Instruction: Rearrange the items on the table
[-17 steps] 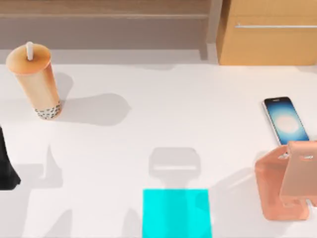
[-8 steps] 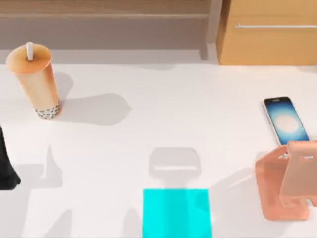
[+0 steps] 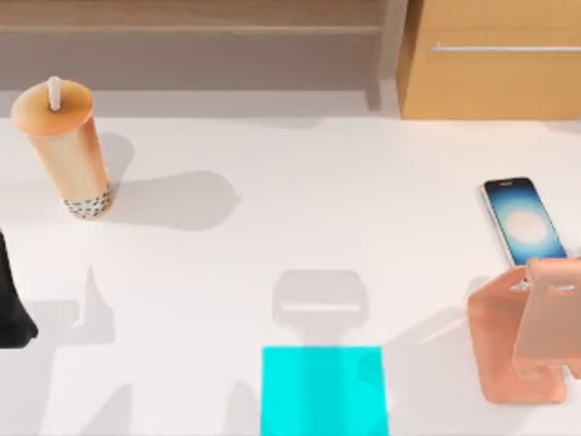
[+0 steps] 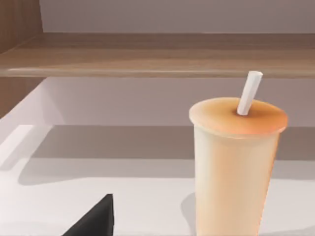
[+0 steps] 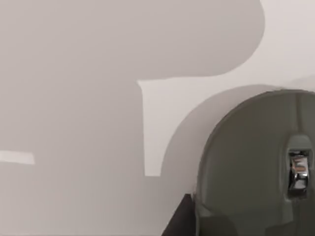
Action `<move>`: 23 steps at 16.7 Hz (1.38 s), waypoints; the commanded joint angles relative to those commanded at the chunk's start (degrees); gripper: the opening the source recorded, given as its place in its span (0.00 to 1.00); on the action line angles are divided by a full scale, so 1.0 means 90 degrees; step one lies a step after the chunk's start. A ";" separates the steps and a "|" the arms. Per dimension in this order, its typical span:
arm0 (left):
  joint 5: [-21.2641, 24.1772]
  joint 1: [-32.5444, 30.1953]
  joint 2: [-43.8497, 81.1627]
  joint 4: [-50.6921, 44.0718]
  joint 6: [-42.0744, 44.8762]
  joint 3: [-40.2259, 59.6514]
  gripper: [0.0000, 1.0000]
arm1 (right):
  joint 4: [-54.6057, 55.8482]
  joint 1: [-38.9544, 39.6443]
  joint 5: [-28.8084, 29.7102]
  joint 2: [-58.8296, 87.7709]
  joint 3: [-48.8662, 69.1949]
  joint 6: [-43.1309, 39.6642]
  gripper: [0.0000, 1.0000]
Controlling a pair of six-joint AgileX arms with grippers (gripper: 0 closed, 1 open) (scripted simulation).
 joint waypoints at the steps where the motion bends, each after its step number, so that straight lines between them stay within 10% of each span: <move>1: 0.0000 0.0000 0.0000 0.0000 0.0000 0.0000 1.00 | 0.0000 0.0000 0.0000 0.0000 0.0000 0.0000 0.00; 23: 0.0000 0.0000 0.0000 0.0000 0.0000 0.0000 1.00 | -0.2531 0.0069 0.0012 -0.1020 0.1641 0.0044 0.00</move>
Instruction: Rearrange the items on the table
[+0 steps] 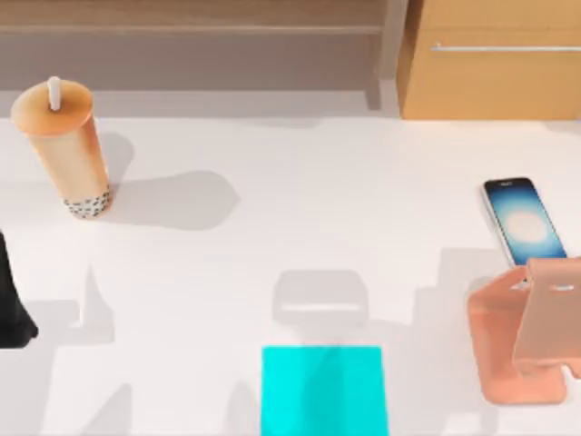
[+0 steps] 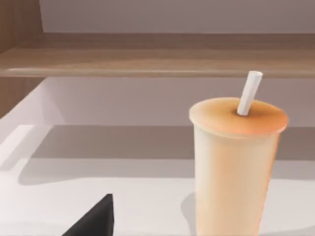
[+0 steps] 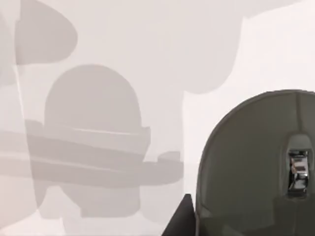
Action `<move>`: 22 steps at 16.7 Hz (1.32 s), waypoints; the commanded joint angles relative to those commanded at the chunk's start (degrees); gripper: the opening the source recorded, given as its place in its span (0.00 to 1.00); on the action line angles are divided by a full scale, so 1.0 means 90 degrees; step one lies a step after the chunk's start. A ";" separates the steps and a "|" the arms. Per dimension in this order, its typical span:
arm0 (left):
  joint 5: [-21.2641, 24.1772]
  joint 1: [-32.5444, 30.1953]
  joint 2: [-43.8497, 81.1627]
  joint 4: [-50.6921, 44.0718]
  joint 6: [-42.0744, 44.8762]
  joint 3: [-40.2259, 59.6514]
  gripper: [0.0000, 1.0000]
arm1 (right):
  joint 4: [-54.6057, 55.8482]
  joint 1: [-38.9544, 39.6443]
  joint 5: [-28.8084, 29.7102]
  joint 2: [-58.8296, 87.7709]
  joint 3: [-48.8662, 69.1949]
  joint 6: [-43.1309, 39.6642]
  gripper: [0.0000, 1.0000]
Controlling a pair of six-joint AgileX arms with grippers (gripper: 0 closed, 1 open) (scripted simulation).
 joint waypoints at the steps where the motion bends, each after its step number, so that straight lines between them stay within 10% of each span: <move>1: 0.0000 0.0000 0.0000 0.0000 0.0000 0.0000 1.00 | 0.0035 0.0137 0.0015 0.0005 0.0038 0.0124 0.00; 22: 0.0000 0.0000 0.0000 0.0000 0.0000 0.0000 1.00 | 0.1215 0.7737 0.0132 0.1657 0.0536 0.6815 0.00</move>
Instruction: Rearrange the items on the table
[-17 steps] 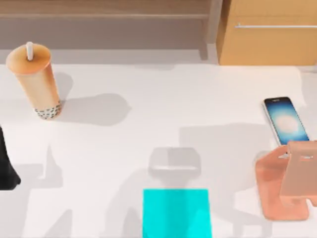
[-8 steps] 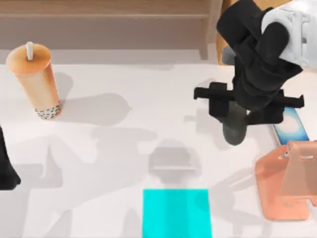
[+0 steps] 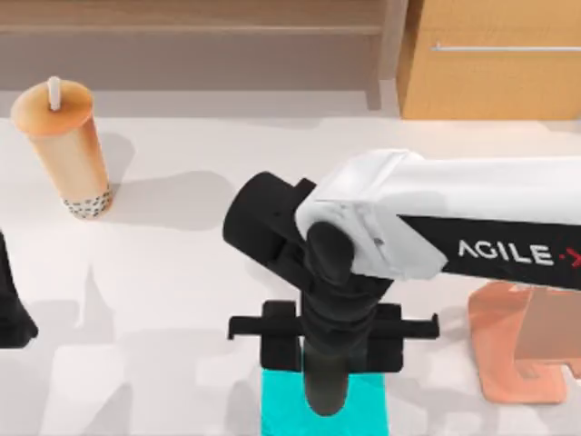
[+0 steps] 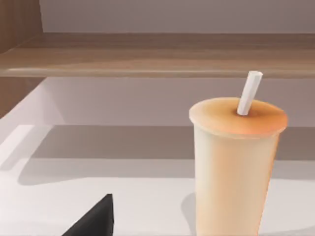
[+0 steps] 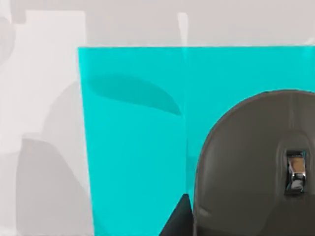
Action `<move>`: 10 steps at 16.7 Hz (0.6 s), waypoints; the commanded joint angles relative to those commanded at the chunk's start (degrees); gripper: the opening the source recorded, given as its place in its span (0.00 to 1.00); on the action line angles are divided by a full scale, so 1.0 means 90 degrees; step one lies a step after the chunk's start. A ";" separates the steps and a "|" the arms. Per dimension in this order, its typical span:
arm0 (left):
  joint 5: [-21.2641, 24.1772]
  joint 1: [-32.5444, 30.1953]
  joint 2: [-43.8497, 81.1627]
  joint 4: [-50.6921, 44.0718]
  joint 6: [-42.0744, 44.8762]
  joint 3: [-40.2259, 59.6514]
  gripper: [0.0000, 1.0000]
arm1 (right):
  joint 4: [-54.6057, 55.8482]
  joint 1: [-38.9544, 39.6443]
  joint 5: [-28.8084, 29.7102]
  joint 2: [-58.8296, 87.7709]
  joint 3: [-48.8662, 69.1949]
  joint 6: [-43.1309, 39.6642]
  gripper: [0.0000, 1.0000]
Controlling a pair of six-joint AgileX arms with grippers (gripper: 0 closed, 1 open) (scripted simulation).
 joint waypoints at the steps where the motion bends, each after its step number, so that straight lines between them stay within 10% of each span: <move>1: 0.0000 0.0000 0.0000 0.0000 0.0000 0.0000 1.00 | -0.0014 0.0120 -0.0009 0.0049 -0.0051 0.0107 0.00; 10: 0.0000 0.0000 0.0000 0.0000 0.0000 0.0000 1.00 | 0.0170 0.0189 -0.0015 0.0157 -0.0192 0.0172 0.00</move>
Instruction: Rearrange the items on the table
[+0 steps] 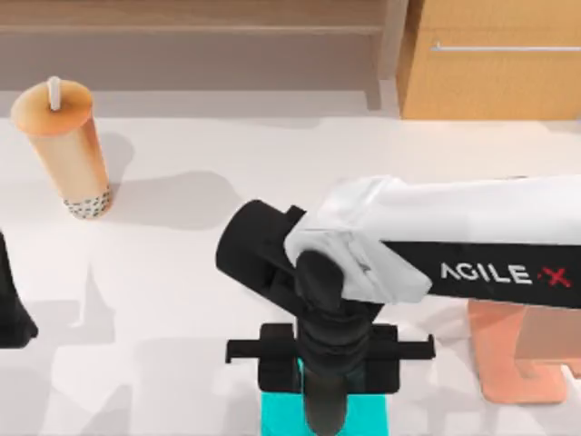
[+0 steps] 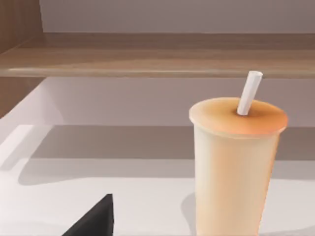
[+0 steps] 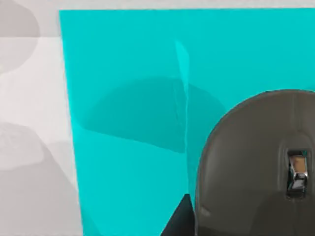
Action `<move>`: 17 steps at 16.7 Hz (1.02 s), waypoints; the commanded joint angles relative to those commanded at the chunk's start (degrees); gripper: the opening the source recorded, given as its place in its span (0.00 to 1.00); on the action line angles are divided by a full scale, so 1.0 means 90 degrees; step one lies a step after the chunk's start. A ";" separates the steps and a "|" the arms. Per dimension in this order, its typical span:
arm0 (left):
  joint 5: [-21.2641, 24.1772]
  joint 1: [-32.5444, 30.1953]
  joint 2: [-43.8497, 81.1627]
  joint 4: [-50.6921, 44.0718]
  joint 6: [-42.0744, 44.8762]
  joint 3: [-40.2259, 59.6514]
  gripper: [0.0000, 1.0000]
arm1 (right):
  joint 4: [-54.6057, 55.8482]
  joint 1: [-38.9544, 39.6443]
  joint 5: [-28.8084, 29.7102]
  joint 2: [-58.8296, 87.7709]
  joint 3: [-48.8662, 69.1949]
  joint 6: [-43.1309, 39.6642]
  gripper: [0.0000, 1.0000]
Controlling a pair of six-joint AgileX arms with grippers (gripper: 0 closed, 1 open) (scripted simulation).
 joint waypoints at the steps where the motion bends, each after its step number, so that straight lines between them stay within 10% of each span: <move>1: 0.0000 0.0000 0.0000 0.0000 0.0000 0.0000 1.00 | 0.0033 0.0004 0.0001 0.0018 -0.0022 0.0000 0.00; 4: 0.0000 0.0000 0.0000 0.0000 0.0000 0.0000 1.00 | 0.0035 0.0004 0.0001 0.0019 -0.0023 0.0000 0.00; 17: 0.0000 0.0000 0.0000 0.0000 0.0000 0.0000 1.00 | 0.0035 0.0004 0.0001 0.0019 -0.0023 0.0000 0.98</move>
